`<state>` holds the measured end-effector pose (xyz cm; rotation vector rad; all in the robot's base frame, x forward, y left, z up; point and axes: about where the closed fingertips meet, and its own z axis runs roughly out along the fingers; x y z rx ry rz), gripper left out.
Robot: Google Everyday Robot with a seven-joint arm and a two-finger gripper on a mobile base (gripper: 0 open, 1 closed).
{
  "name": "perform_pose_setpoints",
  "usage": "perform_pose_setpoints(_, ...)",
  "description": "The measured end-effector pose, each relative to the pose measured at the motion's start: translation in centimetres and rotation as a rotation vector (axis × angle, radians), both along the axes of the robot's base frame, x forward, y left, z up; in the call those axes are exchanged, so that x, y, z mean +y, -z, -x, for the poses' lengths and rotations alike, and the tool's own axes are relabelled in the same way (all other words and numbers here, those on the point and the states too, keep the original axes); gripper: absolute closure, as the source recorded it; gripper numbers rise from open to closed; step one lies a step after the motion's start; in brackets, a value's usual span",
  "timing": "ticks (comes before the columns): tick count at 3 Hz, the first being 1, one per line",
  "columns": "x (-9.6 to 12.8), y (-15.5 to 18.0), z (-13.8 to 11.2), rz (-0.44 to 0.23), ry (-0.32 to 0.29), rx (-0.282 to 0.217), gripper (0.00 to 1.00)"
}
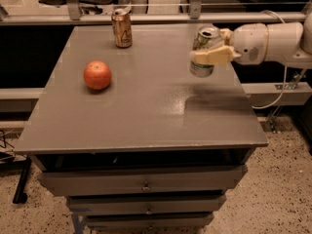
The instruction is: Pick 7up can
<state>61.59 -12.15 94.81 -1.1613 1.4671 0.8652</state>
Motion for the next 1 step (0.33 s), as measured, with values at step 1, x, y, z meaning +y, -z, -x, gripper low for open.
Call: perform_pose_setpoints(1,0.22,-0.34,-0.08,-0.001,-0.005,-0.007,1.0)
